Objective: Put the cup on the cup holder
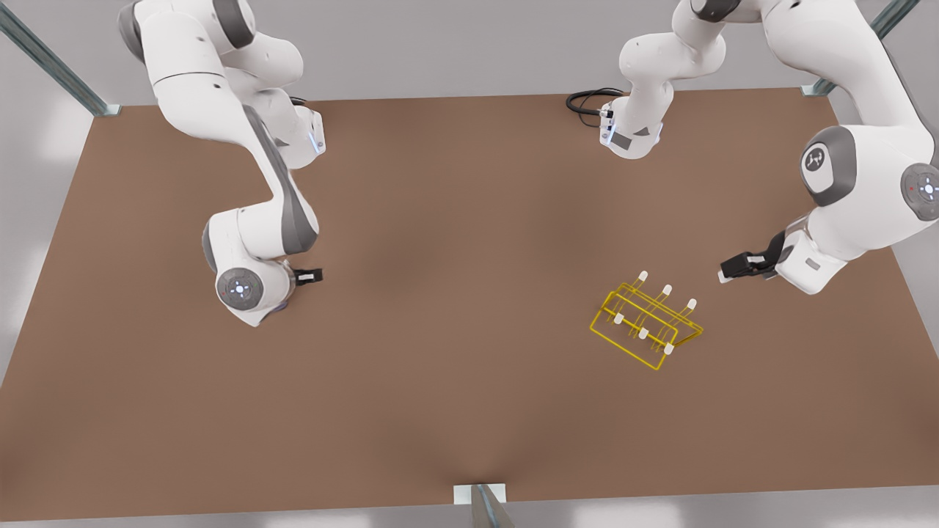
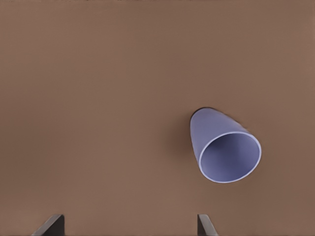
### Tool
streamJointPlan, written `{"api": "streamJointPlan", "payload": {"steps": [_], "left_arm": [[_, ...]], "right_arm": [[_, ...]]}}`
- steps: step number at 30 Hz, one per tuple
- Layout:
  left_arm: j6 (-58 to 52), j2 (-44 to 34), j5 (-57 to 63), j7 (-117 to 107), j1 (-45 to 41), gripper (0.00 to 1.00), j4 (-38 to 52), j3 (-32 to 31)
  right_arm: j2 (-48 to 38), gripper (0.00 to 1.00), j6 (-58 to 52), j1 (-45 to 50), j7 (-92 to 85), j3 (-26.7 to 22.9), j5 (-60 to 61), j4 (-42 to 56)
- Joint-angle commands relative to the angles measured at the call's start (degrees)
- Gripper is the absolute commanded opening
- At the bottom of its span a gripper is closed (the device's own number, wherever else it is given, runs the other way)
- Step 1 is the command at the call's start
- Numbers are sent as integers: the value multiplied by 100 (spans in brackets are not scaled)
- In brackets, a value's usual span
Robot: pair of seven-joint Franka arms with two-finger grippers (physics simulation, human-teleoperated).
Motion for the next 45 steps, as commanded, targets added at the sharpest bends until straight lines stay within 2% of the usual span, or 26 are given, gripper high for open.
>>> {"api": "streamJointPlan", "payload": {"steps": [1,6,12,24,37,38,39,40,45], "left_arm": [[43,18,10,-36,-1,100,3,-2],[70,123,159,-45,8,100,3,-2],[360,282,168,-45,8,100,3,7],[483,414,150,-71,8,100,73,15],[518,589,370,-71,16,100,143,15],[518,589,370,-71,-1,100,143,15],[509,581,379,-71,-1,100,143,15],[509,572,370,-80,-1,100,143,15],[492,510,326,-589,-10,100,144,7]], "right_arm": [[-211,100,1522,-23,367,-31,13,-474],[-853,100,3052,-321,-265,-49,13,-2030],[-810,100,4010,-339,-617,-233,13,-2452],[-774,100,4001,-339,-608,-348,13,-2786],[-247,100,4001,-322,-617,-506,13,-2680],[-247,92,3940,-322,-626,-506,13,-2637],[-247,62,3773,-322,-643,-506,13,-2531],[-203,55,3738,-322,-643,-506,13,-2514],[-124,37,3738,-330,-713,-515,13,-2478]]}}
